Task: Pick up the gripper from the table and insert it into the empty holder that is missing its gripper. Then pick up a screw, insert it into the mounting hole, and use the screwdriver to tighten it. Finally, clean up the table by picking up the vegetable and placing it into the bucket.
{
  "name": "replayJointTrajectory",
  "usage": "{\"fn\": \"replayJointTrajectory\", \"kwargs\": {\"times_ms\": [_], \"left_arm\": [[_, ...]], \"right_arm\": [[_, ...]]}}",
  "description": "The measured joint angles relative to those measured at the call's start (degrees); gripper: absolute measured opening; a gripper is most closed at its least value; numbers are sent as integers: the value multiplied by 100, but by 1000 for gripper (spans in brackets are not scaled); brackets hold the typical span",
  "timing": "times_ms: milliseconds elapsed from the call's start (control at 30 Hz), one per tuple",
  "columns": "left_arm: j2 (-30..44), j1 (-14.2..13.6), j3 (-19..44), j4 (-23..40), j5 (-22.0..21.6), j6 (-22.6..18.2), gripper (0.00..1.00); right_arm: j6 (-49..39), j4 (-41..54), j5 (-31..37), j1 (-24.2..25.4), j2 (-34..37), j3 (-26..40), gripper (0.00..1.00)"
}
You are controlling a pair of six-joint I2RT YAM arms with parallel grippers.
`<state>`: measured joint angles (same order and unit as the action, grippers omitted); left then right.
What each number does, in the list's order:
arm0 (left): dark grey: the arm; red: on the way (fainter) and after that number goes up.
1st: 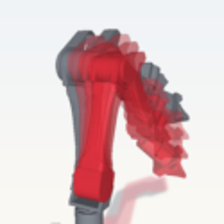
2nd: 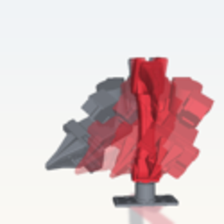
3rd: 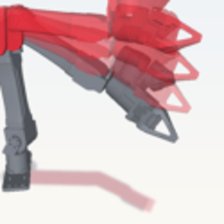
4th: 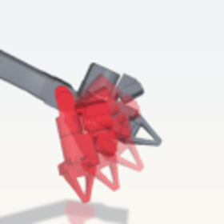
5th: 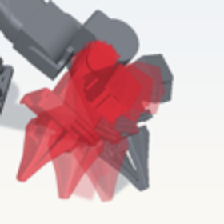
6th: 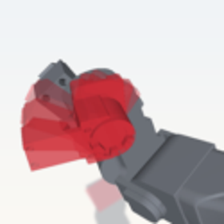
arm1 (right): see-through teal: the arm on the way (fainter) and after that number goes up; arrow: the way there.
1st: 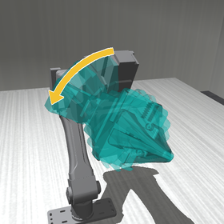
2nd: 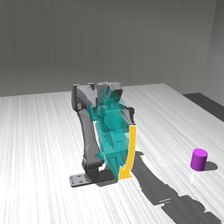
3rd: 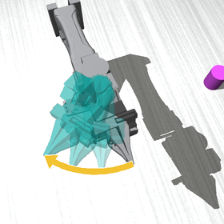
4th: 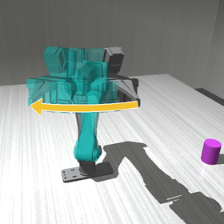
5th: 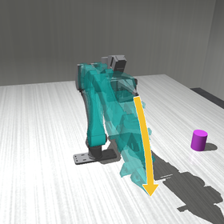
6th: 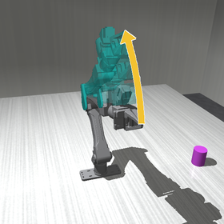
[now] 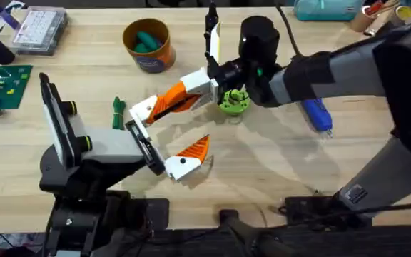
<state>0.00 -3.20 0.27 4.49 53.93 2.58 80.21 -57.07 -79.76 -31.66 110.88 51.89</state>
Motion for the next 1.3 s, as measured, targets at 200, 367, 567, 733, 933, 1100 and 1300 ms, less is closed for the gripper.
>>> {"fn": "replayJointTrajectory", "kwargs": {"times_ms": [200,367,567,733,933,1100,1300], "left_arm": [[-1,15,0,-2,-38,1,993],[0,15,0,-8,-91,3,993],[-1,37,-2,-15,-151,30,993],[-1,35,-2,-16,-103,-14,993],[-1,35,-2,-15,-120,-13,993],[-1,35,-2,-15,-120,-13,993],[1,35,-1,-15,-119,-10,993]], "right_arm": [[80,6,35,-34,30,41,10],[86,1,176,-99,31,47,10],[117,-168,549,-169,-52,-132,10],[181,-567,849,-188,-192,-418,10],[210,-609,924,-197,-192,-440,10],[210,-613,924,-197,-192,-440,10],[224,-625,930,-203,-192,-455,10]]}}
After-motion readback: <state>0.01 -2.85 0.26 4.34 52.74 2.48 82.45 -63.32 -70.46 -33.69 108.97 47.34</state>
